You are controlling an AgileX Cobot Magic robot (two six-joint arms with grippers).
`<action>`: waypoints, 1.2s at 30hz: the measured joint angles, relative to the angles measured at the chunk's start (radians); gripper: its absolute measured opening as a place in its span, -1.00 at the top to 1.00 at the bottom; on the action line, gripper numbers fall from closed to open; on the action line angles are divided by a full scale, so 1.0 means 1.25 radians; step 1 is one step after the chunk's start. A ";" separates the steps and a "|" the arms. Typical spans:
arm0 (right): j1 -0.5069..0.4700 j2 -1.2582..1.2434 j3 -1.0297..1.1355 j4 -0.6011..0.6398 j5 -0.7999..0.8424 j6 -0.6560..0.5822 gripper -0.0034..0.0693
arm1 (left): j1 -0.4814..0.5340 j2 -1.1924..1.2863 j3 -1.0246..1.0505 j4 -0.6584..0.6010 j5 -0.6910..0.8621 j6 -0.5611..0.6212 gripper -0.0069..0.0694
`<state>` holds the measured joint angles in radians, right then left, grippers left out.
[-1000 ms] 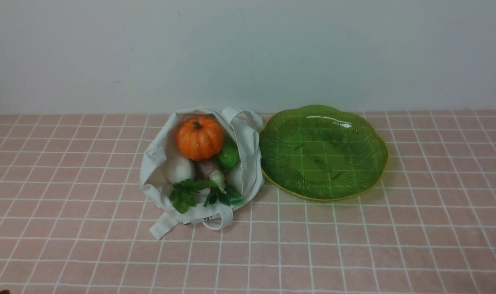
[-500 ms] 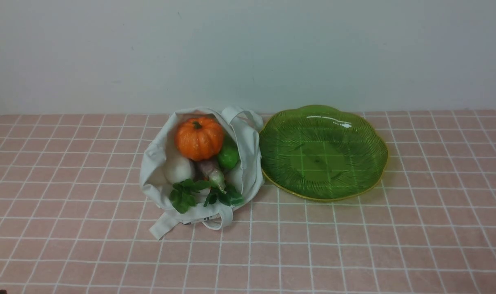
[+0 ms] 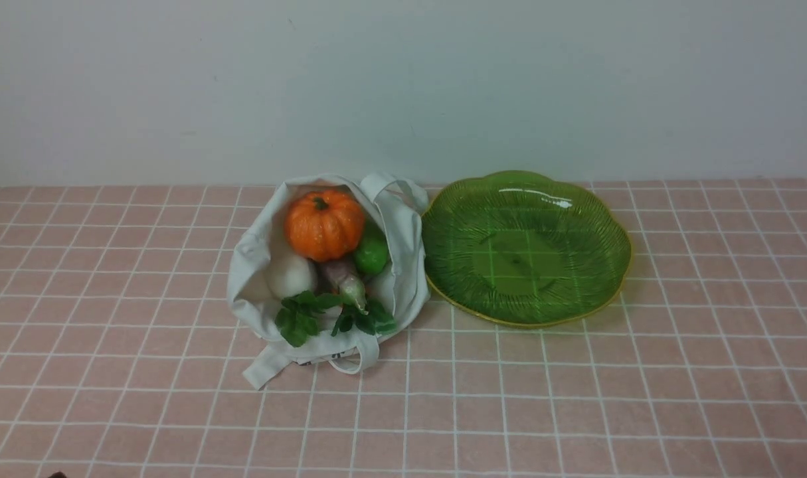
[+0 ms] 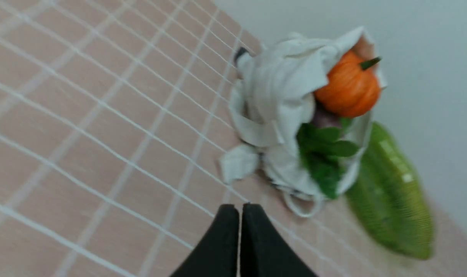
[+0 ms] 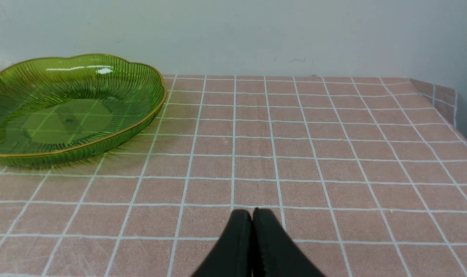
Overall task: Take vegetables from bag on pink coffee tablecloth place on plate.
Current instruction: 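Reach into the cloth bag and grasp the pumpkin with the left gripper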
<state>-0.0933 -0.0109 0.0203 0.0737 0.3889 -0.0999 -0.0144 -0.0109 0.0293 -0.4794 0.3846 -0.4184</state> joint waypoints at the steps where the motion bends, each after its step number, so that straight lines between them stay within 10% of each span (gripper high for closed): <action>1: 0.000 0.000 0.000 0.000 0.000 0.000 0.95 | 0.000 0.000 0.000 -0.045 0.000 -0.015 0.83; 11: 0.000 0.000 0.000 0.000 0.000 0.000 0.95 | 0.000 0.000 -0.012 -0.098 -0.018 0.061 0.83; 23: 0.000 0.000 0.000 0.000 0.000 0.000 0.95 | 0.000 0.373 -0.444 0.064 0.292 0.267 0.81; 28: 0.000 0.000 0.000 0.000 0.000 0.000 0.95 | 0.000 0.654 -0.600 0.125 0.356 0.330 0.57; 36: 0.000 0.000 0.000 0.000 0.000 0.000 0.95 | -0.074 0.917 -0.727 -0.065 0.348 0.543 -0.11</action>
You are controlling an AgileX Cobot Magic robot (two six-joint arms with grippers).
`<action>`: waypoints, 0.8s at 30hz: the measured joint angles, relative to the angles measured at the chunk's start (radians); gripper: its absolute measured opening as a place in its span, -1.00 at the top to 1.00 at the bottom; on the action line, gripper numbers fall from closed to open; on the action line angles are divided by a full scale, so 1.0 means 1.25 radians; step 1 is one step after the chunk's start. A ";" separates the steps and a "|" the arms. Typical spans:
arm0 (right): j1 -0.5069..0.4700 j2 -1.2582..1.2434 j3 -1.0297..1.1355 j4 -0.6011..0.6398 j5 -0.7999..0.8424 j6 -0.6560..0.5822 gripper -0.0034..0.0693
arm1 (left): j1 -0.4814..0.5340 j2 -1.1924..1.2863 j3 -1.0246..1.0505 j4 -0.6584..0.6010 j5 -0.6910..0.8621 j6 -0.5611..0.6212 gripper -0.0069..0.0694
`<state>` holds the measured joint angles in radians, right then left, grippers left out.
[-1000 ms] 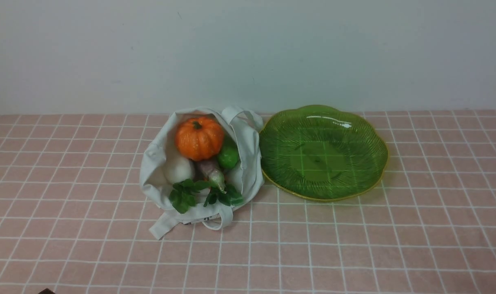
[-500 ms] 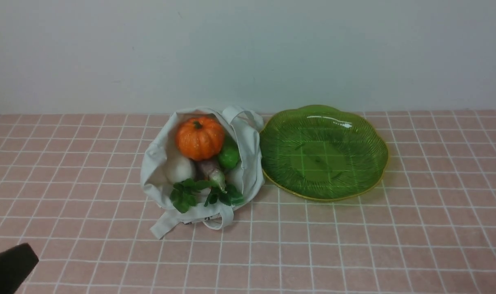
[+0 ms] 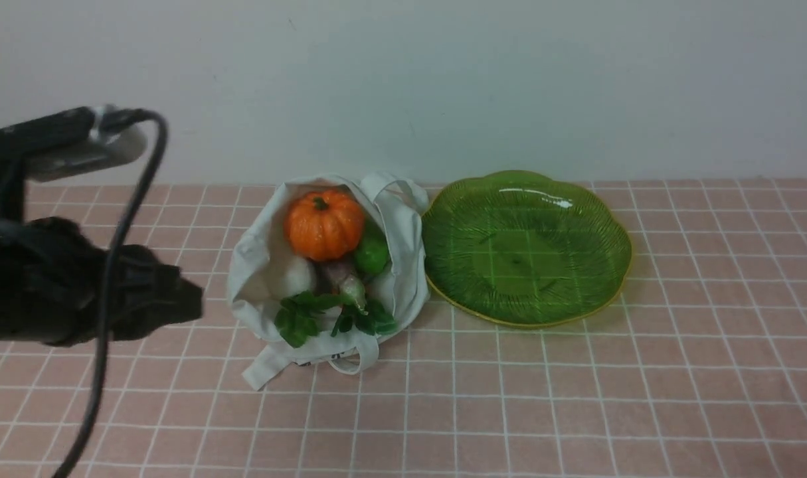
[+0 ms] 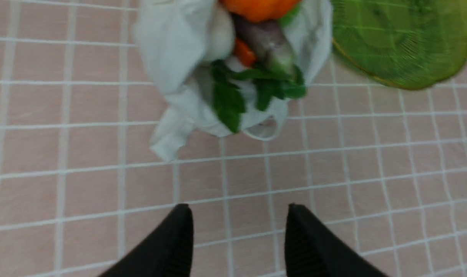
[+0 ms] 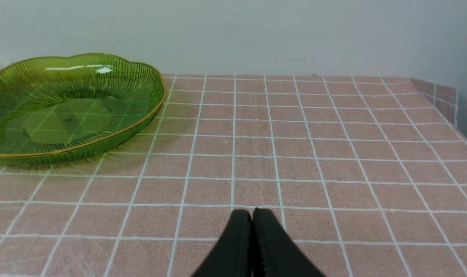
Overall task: Take vegetables from bag on pink coffee tablecloth place on plate.
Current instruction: 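Reach into the cloth bag and grasp the pumpkin with the left gripper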
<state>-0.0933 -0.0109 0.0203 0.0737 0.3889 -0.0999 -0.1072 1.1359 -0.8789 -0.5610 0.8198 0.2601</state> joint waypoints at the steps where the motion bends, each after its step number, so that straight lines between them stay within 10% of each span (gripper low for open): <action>1: 0.000 0.000 0.000 0.000 0.000 0.000 0.95 | -0.038 0.036 -0.015 -0.031 -0.011 0.024 -0.23; 8: 0.000 0.000 0.000 0.000 0.000 0.000 0.95 | -0.169 0.262 -0.161 -0.021 -0.100 0.056 -0.44; 24: 0.000 0.000 0.000 0.000 0.000 0.000 0.95 | -0.178 0.494 -0.283 0.218 -0.290 -0.093 -0.44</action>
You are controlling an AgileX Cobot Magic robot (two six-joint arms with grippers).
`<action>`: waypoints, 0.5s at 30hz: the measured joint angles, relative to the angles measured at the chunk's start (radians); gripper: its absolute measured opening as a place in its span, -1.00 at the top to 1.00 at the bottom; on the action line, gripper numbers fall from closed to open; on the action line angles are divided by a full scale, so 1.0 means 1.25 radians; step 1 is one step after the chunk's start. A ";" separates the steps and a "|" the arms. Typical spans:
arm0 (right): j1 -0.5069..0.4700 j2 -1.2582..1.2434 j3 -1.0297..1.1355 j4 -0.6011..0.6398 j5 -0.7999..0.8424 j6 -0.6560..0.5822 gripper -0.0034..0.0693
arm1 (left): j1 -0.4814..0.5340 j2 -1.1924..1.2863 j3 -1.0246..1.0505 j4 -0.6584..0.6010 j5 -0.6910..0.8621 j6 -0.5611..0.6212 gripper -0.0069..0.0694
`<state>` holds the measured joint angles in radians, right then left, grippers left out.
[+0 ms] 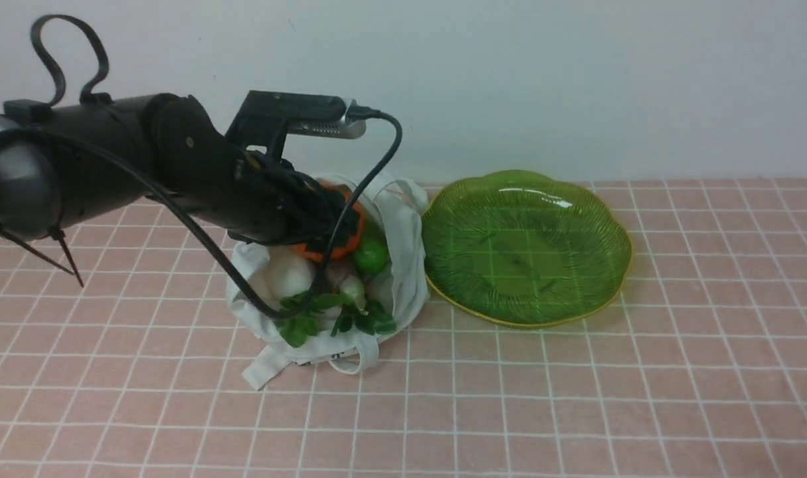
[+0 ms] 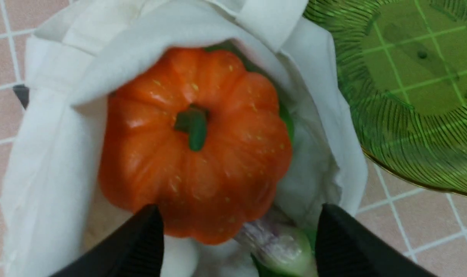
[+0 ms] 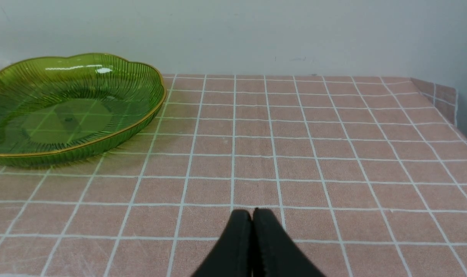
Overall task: Take vegetables from bag on pink coffee tablecloth place on plate.
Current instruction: 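Reach into the cloth bag and grasp the pumpkin with the left gripper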
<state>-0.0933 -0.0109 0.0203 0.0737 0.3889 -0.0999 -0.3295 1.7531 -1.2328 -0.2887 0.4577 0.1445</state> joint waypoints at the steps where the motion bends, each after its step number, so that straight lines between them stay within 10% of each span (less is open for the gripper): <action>1: 0.000 0.000 0.000 0.000 0.000 0.000 0.95 | 0.000 0.010 0.000 0.000 -0.007 -0.001 -0.44; 10: 0.000 0.000 0.000 0.000 0.000 0.000 0.95 | -0.001 0.058 -0.003 0.008 -0.054 -0.003 -0.40; 15: 0.000 0.000 0.000 0.000 0.000 0.000 0.95 | -0.001 0.060 -0.003 0.008 -0.058 -0.003 -0.02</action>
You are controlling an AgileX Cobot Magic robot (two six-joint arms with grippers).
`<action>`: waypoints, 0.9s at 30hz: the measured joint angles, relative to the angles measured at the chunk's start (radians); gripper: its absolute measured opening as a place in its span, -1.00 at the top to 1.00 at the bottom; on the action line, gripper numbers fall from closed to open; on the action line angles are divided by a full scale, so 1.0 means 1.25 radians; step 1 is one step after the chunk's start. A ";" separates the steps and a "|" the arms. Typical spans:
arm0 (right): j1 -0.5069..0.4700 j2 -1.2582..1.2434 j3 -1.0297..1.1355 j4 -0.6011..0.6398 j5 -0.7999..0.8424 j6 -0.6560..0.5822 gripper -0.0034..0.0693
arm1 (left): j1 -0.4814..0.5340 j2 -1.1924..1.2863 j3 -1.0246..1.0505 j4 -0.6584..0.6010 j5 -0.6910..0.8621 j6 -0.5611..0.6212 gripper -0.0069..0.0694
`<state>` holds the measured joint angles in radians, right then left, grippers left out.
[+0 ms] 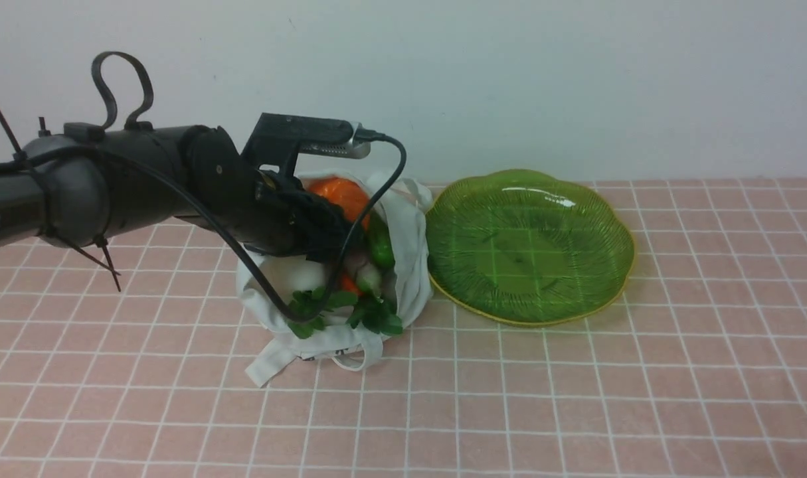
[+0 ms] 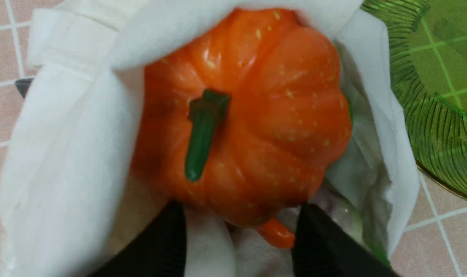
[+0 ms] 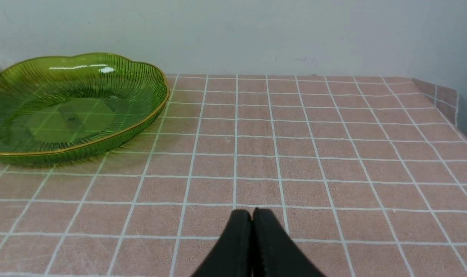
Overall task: Take vegetables from bag on pink coffee tablecloth place on plate.
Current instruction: 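Reach into the cloth bag and grasp the pumpkin with the left gripper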
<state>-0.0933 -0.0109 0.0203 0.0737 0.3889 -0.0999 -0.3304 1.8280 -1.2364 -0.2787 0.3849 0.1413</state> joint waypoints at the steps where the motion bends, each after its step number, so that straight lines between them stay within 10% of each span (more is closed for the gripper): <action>1: 0.000 0.000 0.000 0.000 0.000 0.000 0.95 | 0.000 0.000 0.000 0.000 0.001 0.000 0.26; 5: 0.000 0.000 0.000 0.000 0.000 0.000 0.95 | 0.000 -0.010 0.000 0.000 0.037 0.000 0.75; 16: 0.000 0.000 0.000 0.000 0.000 0.000 0.95 | -0.001 -0.122 0.000 -0.007 0.151 -0.017 0.79; 23: 0.000 0.000 0.000 0.000 0.000 0.000 0.95 | -0.001 -0.088 0.000 -0.016 0.102 -0.088 0.17; 27: 0.000 0.000 0.000 0.000 0.000 0.000 0.95 | -0.001 -0.063 0.000 -0.019 0.009 -0.113 -0.50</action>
<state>-0.0933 -0.0109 0.0203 0.0737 0.3889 -0.0999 -0.3313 1.7488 -1.2364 -0.3030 0.3963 0.0000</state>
